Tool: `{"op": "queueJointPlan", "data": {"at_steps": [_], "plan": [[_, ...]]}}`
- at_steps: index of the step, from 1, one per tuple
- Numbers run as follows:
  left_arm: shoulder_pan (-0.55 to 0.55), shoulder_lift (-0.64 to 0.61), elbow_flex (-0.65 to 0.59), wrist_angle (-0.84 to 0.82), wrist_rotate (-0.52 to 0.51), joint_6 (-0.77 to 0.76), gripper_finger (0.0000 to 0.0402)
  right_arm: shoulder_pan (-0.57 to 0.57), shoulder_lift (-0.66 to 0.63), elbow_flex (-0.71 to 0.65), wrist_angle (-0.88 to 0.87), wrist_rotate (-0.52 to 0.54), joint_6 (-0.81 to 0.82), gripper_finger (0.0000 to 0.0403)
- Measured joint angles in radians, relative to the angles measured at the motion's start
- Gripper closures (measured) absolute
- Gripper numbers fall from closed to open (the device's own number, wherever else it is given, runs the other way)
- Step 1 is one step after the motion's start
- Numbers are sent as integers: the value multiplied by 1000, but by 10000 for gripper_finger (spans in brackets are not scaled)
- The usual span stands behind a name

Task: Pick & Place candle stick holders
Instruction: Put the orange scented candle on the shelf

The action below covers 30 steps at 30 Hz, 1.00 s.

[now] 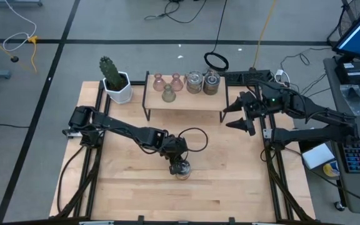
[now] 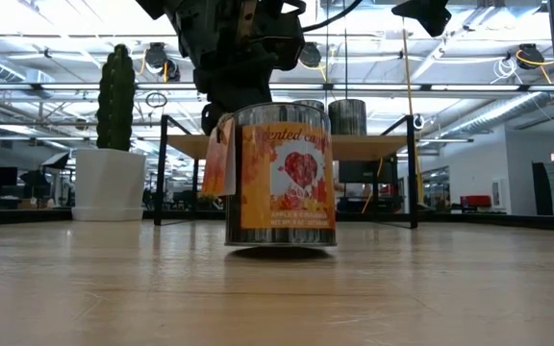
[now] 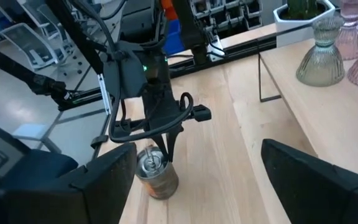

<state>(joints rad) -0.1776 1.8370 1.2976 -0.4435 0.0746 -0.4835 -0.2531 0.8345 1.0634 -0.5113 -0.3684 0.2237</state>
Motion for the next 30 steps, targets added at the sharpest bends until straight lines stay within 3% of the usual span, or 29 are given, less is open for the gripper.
{"op": "queueJointPlan", "data": {"at_steps": [13,23,30], "plan": [[0,-1,1,0,-4,1,401,0,0,0,29,-3,0,6],[0,-2,2,0,-4,21,401,0,0,0,29,-28,9,8],[0,-2,2,1,2,34,401,0,0,0,38,-27,124,9]]}}
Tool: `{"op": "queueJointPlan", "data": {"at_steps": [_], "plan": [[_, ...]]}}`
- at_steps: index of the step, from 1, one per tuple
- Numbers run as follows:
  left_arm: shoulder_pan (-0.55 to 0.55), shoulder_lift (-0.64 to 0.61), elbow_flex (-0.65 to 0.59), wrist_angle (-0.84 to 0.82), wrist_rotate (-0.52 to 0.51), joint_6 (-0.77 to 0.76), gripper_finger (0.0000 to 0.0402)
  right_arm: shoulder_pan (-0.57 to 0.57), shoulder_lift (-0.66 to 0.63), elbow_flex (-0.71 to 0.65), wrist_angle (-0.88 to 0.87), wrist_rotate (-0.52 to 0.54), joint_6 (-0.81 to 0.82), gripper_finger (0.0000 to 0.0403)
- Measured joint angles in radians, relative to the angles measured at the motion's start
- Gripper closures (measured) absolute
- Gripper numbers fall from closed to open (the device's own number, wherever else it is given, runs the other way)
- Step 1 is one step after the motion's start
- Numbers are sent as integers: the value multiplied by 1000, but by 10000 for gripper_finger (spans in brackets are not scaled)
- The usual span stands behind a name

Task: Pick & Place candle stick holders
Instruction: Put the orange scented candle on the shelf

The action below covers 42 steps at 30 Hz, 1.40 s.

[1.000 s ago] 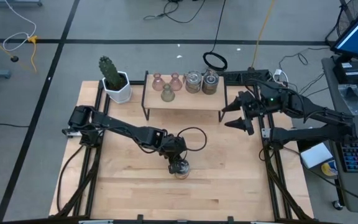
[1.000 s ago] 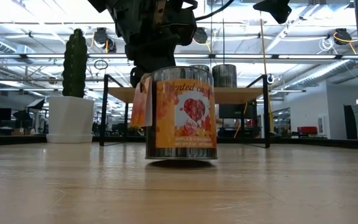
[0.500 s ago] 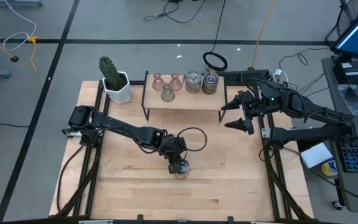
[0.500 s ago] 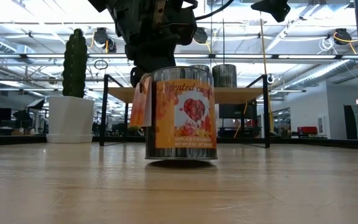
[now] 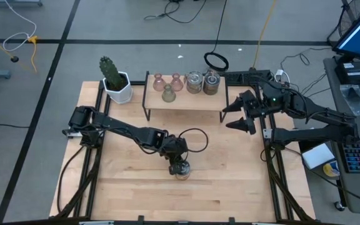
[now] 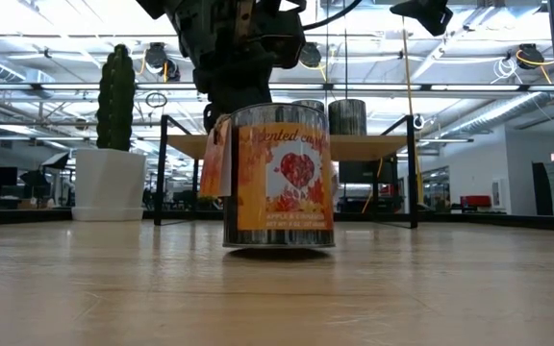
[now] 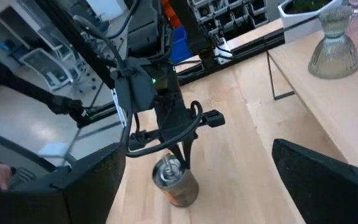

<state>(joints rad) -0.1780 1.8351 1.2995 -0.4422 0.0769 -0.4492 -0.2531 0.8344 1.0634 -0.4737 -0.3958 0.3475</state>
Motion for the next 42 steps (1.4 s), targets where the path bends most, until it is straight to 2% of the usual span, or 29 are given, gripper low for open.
{"op": "queueJointPlan", "data": {"at_steps": [5,11,15,21,30,42], "plan": [[0,-20,0,-2,-3,10,401,0,-1,-17,2,0,33,9],[0,-81,0,-20,-61,10,401,0,-1,-97,26,-1,61,9],[2,-134,0,-31,-80,-3,401,11,-2,-184,168,-53,76,9],[19,-221,0,-26,-108,-59,401,120,29,-286,457,-75,0,9],[68,-322,0,-8,-133,-140,401,272,191,-291,548,87,-163,9],[89,-331,2,38,-130,-163,401,301,350,-275,645,214,-226,9]]}}
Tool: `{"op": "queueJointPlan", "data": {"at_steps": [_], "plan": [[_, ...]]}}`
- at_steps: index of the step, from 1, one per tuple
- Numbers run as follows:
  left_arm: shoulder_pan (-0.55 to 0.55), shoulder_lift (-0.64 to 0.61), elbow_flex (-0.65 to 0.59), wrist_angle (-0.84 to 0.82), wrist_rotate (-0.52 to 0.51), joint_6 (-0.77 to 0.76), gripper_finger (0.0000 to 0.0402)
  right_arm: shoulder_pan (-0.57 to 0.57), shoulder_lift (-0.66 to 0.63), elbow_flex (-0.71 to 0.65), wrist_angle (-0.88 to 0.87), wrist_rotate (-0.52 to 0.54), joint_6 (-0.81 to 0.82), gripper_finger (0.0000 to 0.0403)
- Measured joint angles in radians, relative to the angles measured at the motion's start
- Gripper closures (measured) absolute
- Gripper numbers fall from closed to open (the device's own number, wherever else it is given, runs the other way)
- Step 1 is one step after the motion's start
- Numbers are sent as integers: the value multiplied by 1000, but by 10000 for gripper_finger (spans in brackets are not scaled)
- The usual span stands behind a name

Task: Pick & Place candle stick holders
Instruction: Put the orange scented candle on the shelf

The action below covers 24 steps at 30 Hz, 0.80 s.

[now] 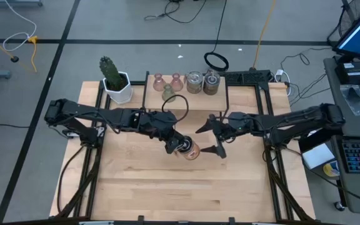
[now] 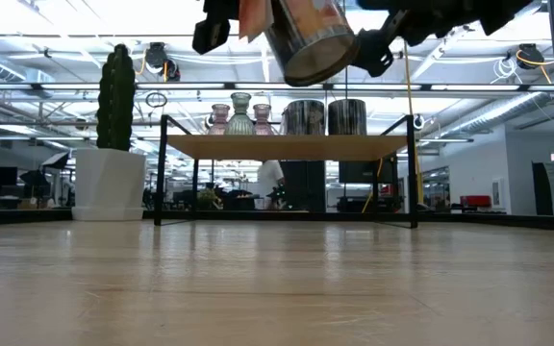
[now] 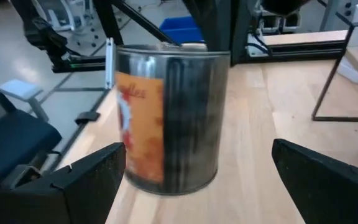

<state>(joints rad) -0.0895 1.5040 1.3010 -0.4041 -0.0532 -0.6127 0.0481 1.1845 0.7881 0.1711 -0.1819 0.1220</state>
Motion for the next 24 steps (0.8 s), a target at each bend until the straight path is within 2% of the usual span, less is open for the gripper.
{"op": "queueJointPlan", "data": {"at_steps": [18,24], "plan": [[5,0,0,48,-60,5,401,1,254,278,-111,-4,-57,9],[4,1,0,37,-60,12,401,1,294,350,-216,-2,-59,10]]}}
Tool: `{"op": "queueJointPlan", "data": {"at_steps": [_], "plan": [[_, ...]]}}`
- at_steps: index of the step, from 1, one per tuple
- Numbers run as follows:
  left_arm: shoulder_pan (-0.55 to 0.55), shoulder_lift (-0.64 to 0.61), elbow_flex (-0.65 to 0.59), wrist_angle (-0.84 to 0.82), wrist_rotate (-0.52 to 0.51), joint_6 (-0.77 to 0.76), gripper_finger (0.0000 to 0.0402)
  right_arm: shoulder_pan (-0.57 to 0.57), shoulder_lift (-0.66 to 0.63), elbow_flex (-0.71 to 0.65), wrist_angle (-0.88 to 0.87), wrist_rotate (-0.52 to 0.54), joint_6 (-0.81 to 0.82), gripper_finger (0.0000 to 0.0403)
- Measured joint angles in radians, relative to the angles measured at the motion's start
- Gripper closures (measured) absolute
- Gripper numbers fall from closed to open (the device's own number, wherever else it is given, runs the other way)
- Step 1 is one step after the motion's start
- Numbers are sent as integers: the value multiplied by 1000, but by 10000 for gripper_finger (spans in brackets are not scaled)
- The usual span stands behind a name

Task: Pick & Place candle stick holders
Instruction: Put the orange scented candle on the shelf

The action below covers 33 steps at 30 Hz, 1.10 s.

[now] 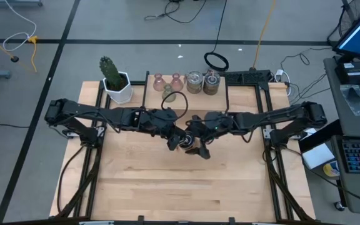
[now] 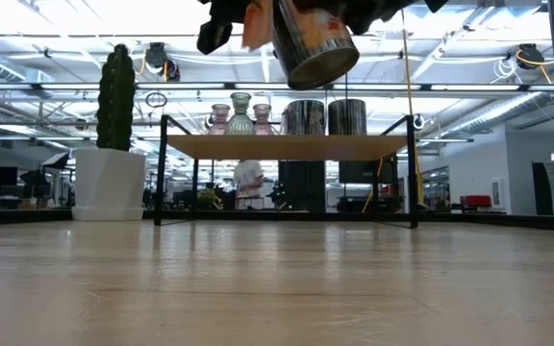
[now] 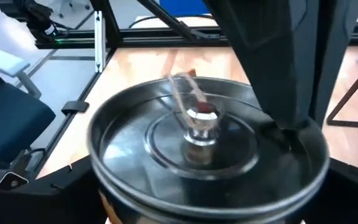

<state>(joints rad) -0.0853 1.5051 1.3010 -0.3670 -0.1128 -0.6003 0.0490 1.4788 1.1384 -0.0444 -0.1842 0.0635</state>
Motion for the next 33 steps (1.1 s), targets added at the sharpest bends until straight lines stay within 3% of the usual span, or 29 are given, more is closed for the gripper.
{"op": "queueJointPlan", "data": {"at_steps": [7,16,33], "plan": [[1,0,0,-6,-4,19,401,-1,7,15,-46,5,3,53],[2,0,0,-4,6,30,398,0,7,15,-42,23,26,53],[32,-34,1,3,64,52,303,-3,-12,15,-44,43,53,53]]}}
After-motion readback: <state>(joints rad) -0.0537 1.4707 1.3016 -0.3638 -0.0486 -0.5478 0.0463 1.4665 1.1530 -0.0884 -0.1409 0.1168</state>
